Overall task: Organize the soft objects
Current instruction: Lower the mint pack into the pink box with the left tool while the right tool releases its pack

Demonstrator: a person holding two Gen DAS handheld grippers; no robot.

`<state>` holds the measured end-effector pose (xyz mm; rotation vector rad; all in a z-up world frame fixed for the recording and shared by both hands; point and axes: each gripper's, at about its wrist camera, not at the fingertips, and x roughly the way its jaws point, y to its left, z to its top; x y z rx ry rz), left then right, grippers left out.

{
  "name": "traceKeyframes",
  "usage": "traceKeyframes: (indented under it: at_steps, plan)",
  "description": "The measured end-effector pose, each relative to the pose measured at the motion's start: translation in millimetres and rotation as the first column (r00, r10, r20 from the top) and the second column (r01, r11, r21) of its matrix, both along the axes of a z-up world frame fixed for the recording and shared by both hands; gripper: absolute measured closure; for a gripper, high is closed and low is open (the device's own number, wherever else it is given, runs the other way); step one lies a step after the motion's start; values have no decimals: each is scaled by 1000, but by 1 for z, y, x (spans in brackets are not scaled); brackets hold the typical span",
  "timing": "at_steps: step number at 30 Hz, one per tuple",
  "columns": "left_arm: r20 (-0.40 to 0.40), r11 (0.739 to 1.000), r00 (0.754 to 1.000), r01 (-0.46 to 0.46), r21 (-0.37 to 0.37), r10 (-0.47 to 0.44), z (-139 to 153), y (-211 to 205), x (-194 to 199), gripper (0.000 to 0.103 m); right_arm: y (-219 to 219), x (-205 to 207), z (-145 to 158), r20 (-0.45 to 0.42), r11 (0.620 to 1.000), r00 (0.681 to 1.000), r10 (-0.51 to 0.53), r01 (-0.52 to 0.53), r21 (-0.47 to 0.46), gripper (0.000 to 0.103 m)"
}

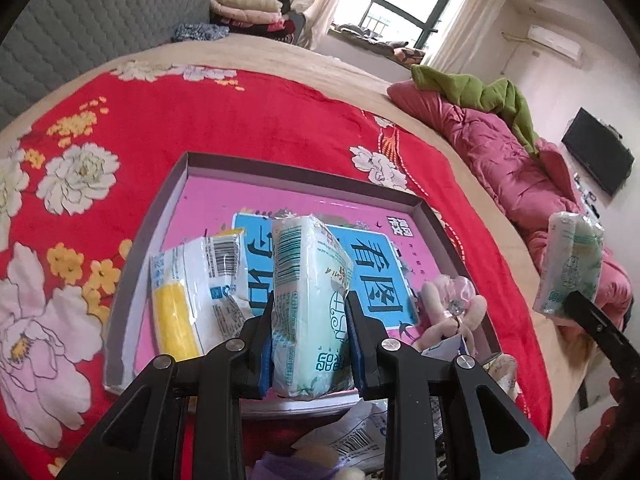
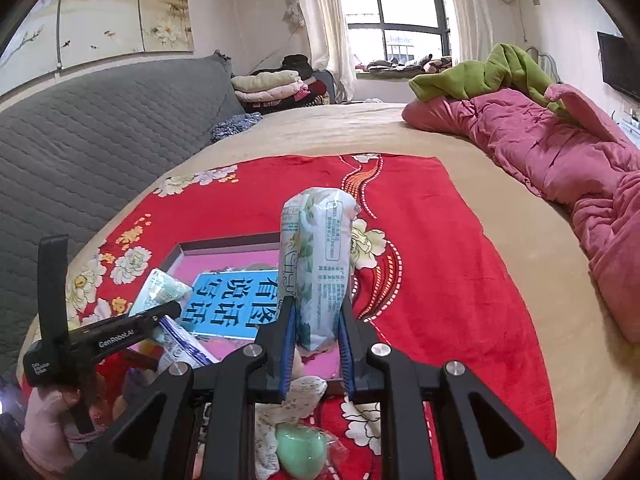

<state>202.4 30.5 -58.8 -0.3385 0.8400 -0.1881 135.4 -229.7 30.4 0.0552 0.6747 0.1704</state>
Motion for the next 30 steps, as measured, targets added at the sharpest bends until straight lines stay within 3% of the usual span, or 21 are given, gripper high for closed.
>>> traceKeyframes:
  at_steps: [7, 19, 30]
  plan:
    - [-34, 999, 999, 39, 13, -39, -11, -10, 4, 73, -7, 5, -7, -28, 1000, 999, -22, 22, -12, 83]
    - [-62, 997, 997, 47, 66, -43, -14, -14, 4, 73, -7, 14, -19, -53, 998, 998, -33, 30, -57, 83]
    - [-67, 996, 997, 44, 71, -39, -16, -14, 4, 73, -13, 25, -34, -102, 997, 993, -54, 48, -59, 83]
